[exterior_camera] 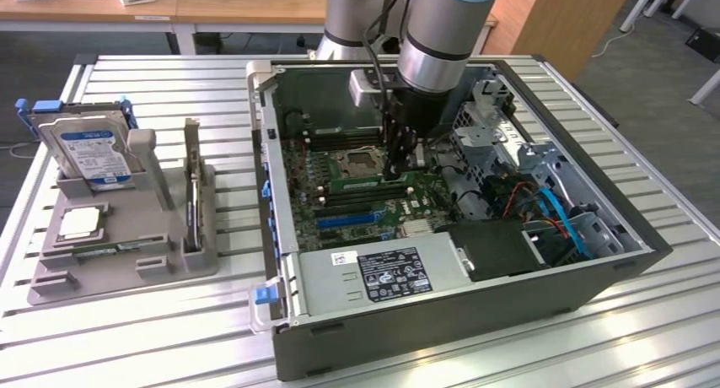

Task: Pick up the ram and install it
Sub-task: 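Insert the ram into the slot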

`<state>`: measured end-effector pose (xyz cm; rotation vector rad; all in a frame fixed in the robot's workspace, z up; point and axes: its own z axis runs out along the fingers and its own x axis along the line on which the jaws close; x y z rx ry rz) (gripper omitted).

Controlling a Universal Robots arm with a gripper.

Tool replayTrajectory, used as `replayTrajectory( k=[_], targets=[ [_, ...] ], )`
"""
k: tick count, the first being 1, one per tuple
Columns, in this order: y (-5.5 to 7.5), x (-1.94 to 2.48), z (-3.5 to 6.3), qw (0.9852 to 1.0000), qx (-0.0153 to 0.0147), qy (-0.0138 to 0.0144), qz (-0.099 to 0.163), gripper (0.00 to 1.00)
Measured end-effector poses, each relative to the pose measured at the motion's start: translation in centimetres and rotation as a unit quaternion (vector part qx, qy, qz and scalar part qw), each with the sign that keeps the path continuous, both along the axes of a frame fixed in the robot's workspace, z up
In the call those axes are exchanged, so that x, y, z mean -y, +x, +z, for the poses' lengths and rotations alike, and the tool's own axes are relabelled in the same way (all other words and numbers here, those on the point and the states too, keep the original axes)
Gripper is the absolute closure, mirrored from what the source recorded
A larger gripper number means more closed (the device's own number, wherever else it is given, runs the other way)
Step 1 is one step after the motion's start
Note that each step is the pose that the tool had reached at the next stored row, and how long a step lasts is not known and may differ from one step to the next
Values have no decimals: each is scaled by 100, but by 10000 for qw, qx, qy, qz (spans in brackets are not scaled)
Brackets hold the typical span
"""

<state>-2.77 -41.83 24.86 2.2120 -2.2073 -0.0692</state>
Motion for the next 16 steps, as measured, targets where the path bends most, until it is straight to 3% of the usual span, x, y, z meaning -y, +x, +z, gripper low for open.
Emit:
replayTrajectory(
  k=[16],
  targets=[
    [-12, 0, -65, 10000, 1, 1, 6, 88]
  ],
)
